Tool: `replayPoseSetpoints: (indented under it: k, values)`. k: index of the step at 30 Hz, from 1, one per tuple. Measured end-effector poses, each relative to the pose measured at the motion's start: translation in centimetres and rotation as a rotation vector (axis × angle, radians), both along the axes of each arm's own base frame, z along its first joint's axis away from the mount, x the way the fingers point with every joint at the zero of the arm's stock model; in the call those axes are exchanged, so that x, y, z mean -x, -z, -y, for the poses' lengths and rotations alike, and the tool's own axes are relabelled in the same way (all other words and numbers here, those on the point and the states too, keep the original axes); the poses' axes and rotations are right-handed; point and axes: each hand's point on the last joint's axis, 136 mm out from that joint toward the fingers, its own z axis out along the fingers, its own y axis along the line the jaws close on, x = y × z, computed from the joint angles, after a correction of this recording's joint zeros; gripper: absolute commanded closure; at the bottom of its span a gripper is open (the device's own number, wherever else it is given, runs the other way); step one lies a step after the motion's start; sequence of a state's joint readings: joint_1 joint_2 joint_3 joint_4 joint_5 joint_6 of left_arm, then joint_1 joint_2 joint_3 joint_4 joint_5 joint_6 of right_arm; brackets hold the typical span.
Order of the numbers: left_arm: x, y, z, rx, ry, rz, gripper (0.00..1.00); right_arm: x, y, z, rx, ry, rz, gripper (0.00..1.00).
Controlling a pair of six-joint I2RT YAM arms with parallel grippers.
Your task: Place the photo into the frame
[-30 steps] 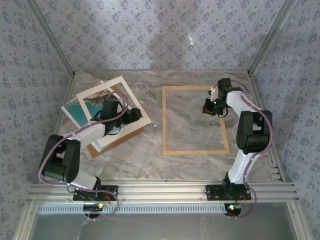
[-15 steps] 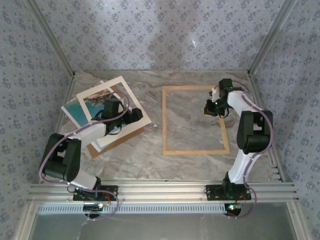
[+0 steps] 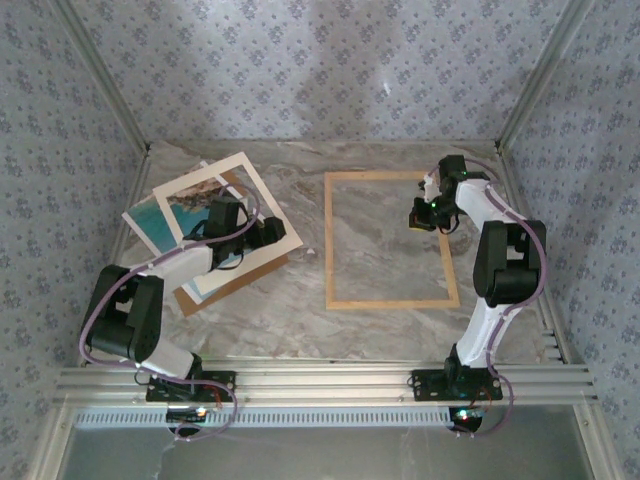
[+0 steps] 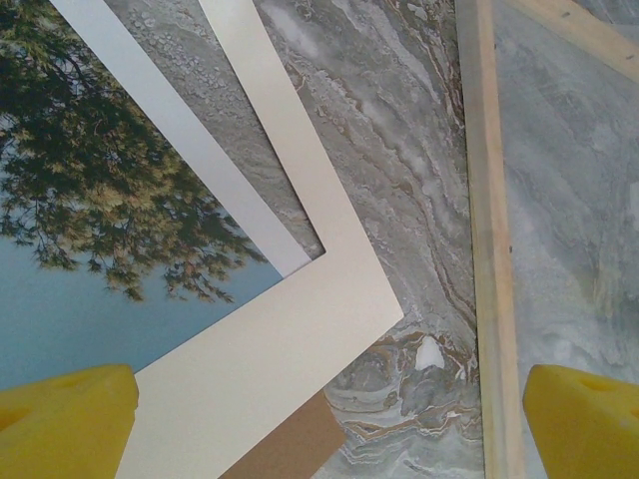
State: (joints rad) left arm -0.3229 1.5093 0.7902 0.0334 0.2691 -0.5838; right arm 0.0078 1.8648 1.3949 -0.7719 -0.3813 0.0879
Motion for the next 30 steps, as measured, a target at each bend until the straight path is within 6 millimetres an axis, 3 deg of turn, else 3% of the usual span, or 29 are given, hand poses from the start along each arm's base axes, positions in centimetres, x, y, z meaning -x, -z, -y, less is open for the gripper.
replayPoseSetpoints:
  k: [30]
  values:
    - [-0.05, 0.79, 0.05, -0.007, 0.001, -0.02, 0.01, 0.53, 0.18, 0.56, 0.032, -0.001, -0.025, 1.0]
